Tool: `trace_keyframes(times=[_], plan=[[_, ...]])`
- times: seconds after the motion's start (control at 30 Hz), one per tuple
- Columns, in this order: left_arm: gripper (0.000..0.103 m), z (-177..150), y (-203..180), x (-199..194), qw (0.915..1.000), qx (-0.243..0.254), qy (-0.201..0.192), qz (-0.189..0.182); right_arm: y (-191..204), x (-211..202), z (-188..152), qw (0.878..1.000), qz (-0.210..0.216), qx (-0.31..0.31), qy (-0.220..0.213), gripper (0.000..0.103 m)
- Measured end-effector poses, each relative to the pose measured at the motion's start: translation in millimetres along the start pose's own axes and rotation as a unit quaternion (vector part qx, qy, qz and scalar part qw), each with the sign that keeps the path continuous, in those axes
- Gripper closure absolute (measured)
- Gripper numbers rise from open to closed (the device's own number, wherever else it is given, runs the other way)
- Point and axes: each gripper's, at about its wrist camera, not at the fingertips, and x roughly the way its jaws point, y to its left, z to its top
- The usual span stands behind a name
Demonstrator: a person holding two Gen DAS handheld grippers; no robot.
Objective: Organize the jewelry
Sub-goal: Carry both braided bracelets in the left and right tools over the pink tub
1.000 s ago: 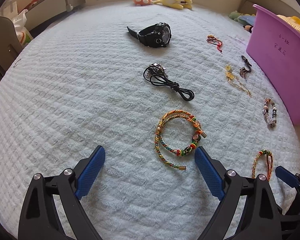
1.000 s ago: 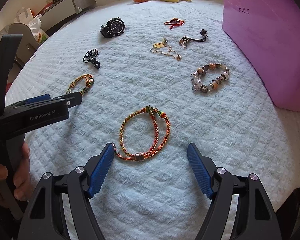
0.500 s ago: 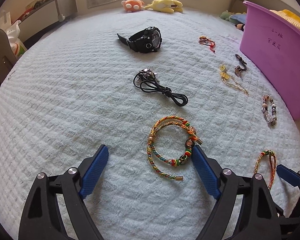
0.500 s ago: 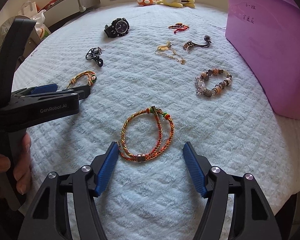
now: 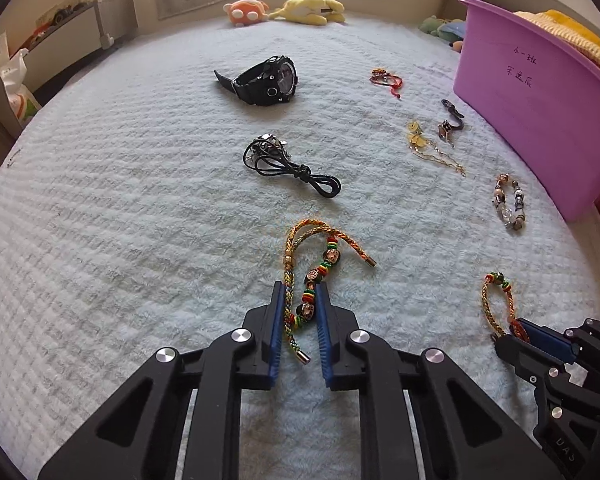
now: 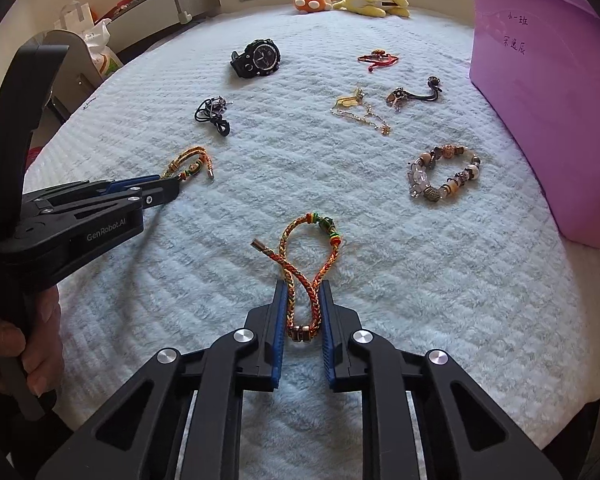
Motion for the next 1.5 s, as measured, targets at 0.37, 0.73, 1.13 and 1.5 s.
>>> trace_keyframes(times=[0.37, 0.73, 1.13, 1.5], plan=[[0.088, -3.7, 2.9, -31.1, 0.9996, -0.024, -0.004, -0.012, -6.4, -28.5, 2.7, 1.000, 0.018, 0.010, -0.022, 0.089], [0.088, 14.4, -11.7, -81.7, 0.9987, -0.040, -0.028, -0.014, -28.0, -79.5, 18.3, 0.998, 0.031, 0.028, -0.052, 0.089], [0.088, 75.5, -67.8, -130.5, 0.9964, -0.020, -0.071, -0.042, -71.3, -163.0, 70.5, 0.991, 0.035, 0.035, -0.122, 0.089], [0.088, 148.2, -149.6, -148.1, 0.9902, 0.031, -0.103, -0.088, -138.8, -218.7, 102.2, 0.981, 0.008, 0.076, -0.181, 0.089]])
